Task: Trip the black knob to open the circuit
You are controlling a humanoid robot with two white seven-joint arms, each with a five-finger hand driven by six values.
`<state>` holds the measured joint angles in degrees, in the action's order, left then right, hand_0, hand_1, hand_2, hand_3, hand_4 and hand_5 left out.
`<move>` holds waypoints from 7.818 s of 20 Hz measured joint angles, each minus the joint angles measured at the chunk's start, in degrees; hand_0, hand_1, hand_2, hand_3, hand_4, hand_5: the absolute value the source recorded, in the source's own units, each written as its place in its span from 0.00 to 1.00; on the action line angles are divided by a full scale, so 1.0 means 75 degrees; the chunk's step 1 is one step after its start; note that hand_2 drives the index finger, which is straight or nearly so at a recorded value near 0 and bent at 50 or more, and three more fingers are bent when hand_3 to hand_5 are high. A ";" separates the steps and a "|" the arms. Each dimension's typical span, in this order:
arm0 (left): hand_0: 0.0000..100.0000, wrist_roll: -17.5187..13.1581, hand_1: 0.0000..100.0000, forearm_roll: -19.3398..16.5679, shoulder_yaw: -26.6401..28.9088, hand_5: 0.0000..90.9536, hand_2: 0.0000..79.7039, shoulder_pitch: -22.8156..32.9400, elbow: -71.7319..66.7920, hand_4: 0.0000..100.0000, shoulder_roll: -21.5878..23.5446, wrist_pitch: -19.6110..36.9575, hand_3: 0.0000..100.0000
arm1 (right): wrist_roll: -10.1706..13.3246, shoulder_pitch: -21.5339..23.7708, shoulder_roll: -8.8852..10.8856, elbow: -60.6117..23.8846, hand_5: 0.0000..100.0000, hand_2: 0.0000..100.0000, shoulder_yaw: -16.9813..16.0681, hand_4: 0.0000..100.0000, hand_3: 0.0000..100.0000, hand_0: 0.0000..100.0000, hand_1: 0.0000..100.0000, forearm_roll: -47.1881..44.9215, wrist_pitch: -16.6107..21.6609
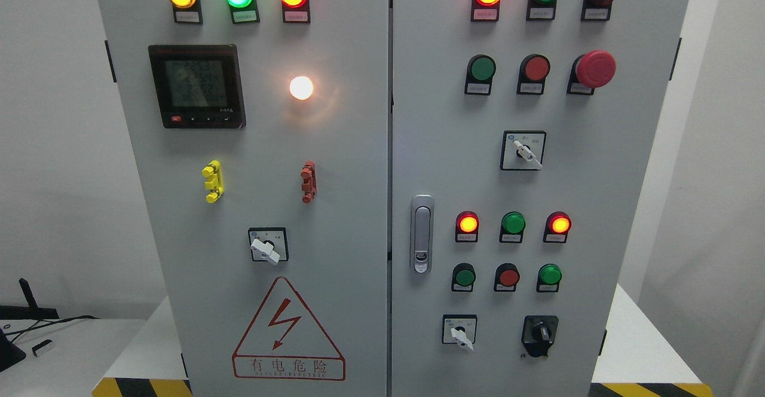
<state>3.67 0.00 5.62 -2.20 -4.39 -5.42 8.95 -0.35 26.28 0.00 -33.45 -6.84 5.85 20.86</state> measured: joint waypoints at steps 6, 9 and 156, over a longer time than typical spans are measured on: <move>0.12 0.0000 0.39 0.0000 0.0000 0.00 0.00 0.0001 0.0000 0.00 0.0000 0.0000 0.00 | 0.0195 0.0765 0.0000 -0.1310 0.42 0.18 -0.0093 0.44 0.51 0.28 0.57 -0.0094 0.2541; 0.12 0.0000 0.39 0.0000 0.0000 0.00 0.00 0.0001 0.0000 0.00 0.0000 0.0000 0.00 | 0.0284 0.0997 0.0000 -0.1911 0.56 0.21 -0.0151 0.51 0.55 0.31 0.60 -0.0138 0.2981; 0.12 0.0000 0.39 0.0000 0.0000 0.00 0.00 0.0000 0.0000 0.00 0.0003 0.0000 0.00 | 0.2765 -0.4932 -0.0763 -0.8043 1.00 0.49 0.0998 0.91 0.89 0.41 0.76 0.0684 -0.3851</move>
<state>3.67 0.00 5.63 -2.20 -4.39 -5.40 8.95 20.39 -10.71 -5.72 -93.77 0.65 10.98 -8.02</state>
